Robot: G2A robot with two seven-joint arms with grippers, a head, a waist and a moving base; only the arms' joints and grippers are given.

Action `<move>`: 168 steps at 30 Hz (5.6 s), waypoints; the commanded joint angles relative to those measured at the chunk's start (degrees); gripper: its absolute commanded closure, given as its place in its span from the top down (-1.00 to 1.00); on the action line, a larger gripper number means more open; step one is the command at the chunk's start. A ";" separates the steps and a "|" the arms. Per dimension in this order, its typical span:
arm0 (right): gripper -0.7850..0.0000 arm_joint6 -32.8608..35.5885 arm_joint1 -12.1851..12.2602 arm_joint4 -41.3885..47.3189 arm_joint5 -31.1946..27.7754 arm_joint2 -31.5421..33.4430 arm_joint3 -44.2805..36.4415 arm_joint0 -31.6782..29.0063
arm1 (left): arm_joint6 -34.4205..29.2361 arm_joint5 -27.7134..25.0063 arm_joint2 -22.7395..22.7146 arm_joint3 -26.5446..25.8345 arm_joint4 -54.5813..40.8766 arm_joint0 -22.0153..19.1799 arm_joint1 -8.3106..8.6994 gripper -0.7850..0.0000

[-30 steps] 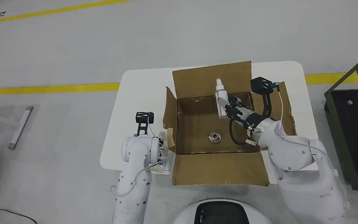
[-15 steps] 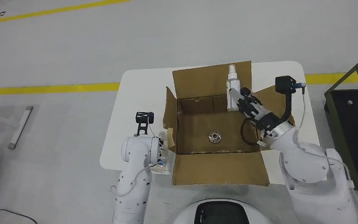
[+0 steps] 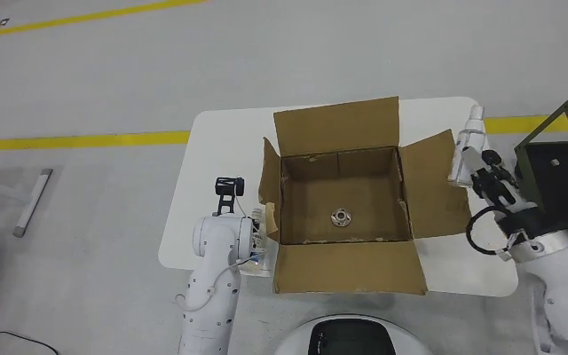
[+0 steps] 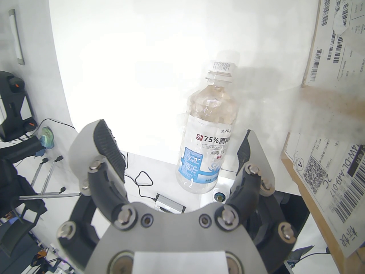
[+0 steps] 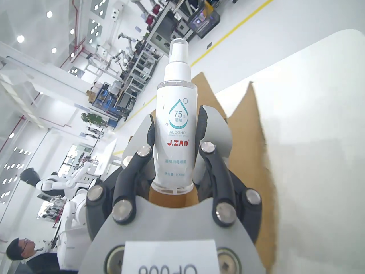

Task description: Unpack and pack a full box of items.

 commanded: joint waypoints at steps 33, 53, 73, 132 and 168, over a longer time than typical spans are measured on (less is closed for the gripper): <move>-1.00 16.49 3.60 -42.77 -8.90 -0.20 13.76 -8.84 | 0.00 0.00 0.00 0.00 0.00 0.00 0.00 1.00; 0.70 18.60 4.50 -42.13 -10.55 -2.49 17.96 -5.29 | 0.00 0.00 0.00 0.00 0.00 0.00 0.00 1.00; -1.00 20.61 6.20 -30.97 -6.10 -0.89 1.11 13.55 | 0.00 0.00 0.00 0.00 0.00 0.00 0.00 1.00; -0.71 45.83 -1.29 -48.06 9.28 -53.88 53.23 50.14 | 0.00 0.00 0.00 0.00 0.00 0.00 0.00 1.00; -0.07 44.52 -3.42 -50.24 4.45 -54.88 60.86 49.20 | 0.00 0.00 0.00 0.00 0.00 0.00 0.00 1.00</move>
